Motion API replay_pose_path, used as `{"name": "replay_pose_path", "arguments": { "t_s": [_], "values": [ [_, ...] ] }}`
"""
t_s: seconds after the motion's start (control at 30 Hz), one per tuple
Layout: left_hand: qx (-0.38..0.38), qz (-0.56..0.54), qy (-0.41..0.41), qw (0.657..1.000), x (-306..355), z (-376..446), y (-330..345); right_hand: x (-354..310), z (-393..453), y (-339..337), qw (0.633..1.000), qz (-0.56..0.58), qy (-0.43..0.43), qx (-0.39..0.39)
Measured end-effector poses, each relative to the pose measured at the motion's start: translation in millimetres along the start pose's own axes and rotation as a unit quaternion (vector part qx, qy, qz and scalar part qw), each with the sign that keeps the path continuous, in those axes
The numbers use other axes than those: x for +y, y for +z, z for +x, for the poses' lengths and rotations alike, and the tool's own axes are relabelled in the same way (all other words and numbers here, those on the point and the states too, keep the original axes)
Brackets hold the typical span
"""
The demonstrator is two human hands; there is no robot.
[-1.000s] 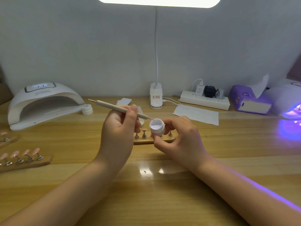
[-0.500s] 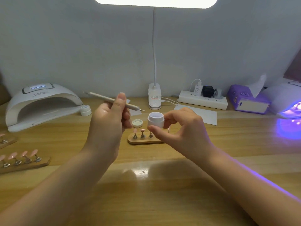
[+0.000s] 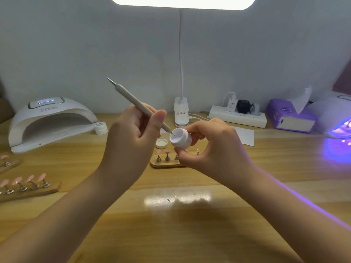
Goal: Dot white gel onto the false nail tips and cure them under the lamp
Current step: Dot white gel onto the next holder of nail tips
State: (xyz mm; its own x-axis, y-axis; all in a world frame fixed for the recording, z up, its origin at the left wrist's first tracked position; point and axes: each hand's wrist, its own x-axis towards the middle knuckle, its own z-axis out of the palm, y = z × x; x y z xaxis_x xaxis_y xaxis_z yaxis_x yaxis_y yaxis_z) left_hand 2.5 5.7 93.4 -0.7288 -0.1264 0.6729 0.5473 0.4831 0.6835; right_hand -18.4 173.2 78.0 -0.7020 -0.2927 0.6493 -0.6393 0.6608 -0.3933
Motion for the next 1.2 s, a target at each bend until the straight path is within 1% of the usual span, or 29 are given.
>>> {"name": "replay_pose_path", "arguments": {
  "t_s": [0.83, 0.97, 1.1, 1.2],
  "values": [
    [-0.015, 0.046, 0.001, 0.999, -7, -1, 3, -2, -1, 0, 1.000, 0.009, 0.008, -0.020],
    [0.011, 0.013, -0.018, 1.000, -5, 1, 2, -2, -2, 0, 1.000, 0.008, 0.011, -0.021],
    [0.033, -0.053, -0.077, 0.995, -10, 6, 1, -2, -2, 0, 1.000, 0.009, 0.011, -0.023],
    [0.036, -0.128, -0.132, 0.982, -15, 8, 1, -3, -2, 1, 1.000, 0.010, 0.008, -0.026]
  ]
}}
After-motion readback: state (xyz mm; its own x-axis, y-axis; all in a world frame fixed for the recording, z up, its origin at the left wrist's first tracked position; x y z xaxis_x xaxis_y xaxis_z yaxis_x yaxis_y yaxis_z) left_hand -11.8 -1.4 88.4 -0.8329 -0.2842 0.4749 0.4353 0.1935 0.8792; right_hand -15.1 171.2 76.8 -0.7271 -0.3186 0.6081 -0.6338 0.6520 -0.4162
